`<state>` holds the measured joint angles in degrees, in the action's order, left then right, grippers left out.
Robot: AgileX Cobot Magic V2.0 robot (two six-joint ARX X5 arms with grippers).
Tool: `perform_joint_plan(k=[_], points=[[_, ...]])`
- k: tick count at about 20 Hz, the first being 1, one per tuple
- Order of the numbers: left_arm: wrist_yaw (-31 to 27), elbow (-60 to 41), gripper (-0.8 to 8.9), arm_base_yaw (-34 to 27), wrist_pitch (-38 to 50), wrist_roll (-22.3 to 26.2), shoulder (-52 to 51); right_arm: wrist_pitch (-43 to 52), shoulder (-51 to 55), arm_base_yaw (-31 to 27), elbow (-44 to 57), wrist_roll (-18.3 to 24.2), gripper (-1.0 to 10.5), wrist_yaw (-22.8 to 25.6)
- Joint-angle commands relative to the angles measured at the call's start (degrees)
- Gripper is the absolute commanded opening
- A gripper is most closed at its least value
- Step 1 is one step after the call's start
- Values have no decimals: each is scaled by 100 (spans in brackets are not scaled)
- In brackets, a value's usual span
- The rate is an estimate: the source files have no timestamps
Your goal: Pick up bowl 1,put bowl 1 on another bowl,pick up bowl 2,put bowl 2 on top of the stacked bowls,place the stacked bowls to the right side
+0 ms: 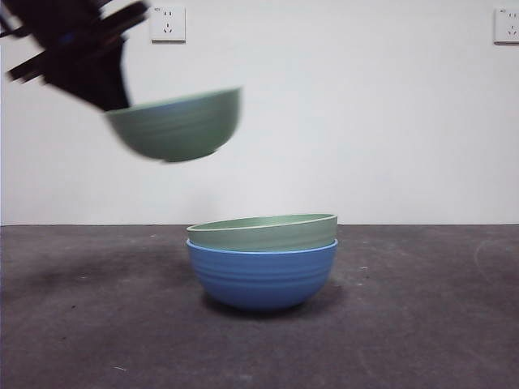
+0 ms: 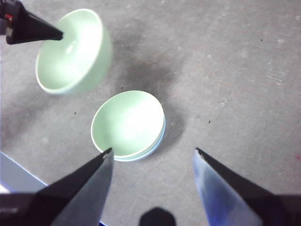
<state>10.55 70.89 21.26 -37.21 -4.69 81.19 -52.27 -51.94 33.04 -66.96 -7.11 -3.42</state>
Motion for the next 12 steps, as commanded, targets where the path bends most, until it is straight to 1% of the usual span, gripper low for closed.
perform_joint_plan(k=[1, 3, 6, 12], points=[[-162, -22, -8, 461, 85, 9, 83, 24, 9, 4, 13, -52, 285, 2], [-166, -22, -8, 734, 125, -11, 304, 24, 9, 4, 15, -52, 285, 2], [-302, -22, -8, 962, 343, -138, 728, -13, 9, 4, 15, -55, 285, 2], [-299, -22, -8, 1143, 640, -282, 1539, -190, 9, 4, 15, -52, 285, 2]])
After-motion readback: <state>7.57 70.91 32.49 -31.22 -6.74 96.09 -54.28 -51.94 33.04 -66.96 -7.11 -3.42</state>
